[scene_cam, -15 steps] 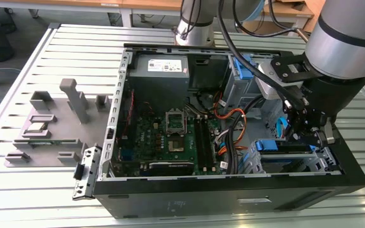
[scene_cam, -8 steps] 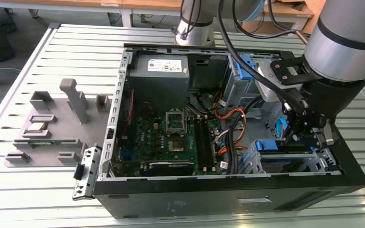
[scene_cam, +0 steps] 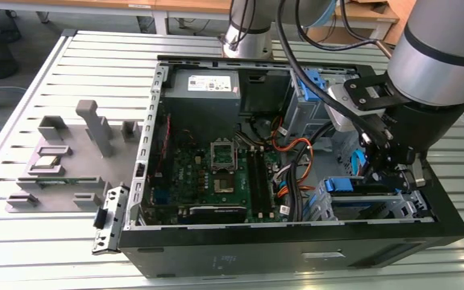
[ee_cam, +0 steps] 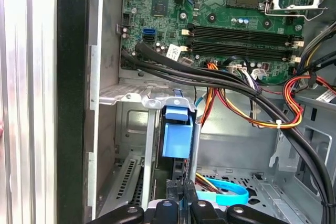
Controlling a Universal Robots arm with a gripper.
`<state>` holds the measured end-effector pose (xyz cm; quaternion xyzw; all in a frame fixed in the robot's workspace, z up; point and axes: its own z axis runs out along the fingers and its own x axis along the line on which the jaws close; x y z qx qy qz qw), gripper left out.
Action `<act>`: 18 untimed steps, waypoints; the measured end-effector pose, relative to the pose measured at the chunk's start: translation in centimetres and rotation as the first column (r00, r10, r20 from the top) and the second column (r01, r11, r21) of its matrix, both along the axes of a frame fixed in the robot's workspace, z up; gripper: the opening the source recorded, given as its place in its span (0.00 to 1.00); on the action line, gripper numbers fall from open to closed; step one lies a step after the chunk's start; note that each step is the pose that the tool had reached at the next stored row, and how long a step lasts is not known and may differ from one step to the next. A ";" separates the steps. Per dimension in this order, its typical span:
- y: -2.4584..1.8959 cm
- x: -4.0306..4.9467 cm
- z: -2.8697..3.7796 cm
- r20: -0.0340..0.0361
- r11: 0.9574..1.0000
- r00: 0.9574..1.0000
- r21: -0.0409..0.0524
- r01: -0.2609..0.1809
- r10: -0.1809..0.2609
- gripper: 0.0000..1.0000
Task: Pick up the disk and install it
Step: 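Insert the first disk wire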
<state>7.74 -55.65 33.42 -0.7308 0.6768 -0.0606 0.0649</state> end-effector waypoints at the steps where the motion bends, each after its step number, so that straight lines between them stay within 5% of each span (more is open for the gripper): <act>1: -0.01 0.00 0.00 0.000 1.000 1.000 0.000 0.000 0.000 0.16; 18: -0.04 -0.10 -0.06 0.004 1.000 1.000 0.017 -0.001 0.001 0.16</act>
